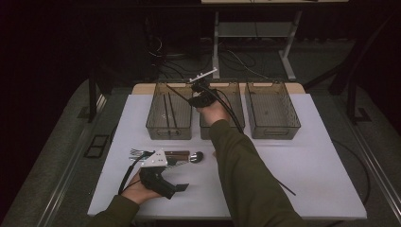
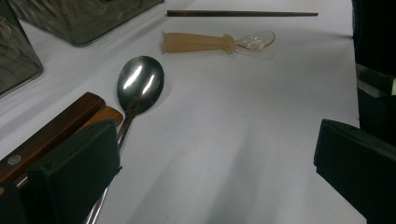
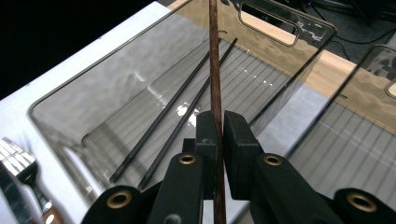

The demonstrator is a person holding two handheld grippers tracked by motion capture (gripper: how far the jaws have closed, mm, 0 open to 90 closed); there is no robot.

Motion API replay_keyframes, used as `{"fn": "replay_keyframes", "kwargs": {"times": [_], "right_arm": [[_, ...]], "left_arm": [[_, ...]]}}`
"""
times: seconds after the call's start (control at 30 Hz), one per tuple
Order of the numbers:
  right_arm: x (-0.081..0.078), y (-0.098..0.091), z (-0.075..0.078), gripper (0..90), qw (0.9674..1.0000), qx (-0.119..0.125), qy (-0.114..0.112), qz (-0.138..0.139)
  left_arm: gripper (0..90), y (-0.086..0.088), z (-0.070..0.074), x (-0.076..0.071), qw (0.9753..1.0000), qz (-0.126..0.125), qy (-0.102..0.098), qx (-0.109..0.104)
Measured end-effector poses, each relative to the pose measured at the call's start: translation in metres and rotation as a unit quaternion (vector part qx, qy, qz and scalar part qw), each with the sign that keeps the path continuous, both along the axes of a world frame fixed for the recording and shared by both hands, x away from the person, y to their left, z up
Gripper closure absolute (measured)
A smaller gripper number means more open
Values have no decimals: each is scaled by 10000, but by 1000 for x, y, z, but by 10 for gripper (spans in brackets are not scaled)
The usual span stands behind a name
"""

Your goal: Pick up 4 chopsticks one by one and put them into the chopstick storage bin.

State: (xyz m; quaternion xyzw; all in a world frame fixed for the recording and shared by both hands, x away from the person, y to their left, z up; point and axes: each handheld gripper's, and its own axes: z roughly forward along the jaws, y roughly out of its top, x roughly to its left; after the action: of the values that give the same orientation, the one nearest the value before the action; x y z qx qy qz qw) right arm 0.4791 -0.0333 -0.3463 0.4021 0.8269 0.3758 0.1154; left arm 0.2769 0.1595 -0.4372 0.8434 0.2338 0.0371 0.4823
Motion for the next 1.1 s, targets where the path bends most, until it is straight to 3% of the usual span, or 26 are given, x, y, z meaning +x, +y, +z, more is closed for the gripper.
{"fn": "replay_keyframes", "kwargs": {"times": [0.53, 0.9, 0.97, 1.1], "right_arm": [[23, 41, -15, 845, 9998, -122, 107, -142], [28, 56, -28, 840, 9993, -24, 265, -279], [28, 57, -29, 833, 9994, 10, 266, -237], [28, 55, -26, 725, 9994, 121, 251, -205]], "left_arm": [[0, 0, 1, 1, 10000, -27, -24, -16], [0, 0, 1, 1, 10000, -64, -27, 17], [0, 0, 1, 1, 10000, -47, -29, -7], [0, 0, 1, 2, 10000, -58, -52, 0]]}}
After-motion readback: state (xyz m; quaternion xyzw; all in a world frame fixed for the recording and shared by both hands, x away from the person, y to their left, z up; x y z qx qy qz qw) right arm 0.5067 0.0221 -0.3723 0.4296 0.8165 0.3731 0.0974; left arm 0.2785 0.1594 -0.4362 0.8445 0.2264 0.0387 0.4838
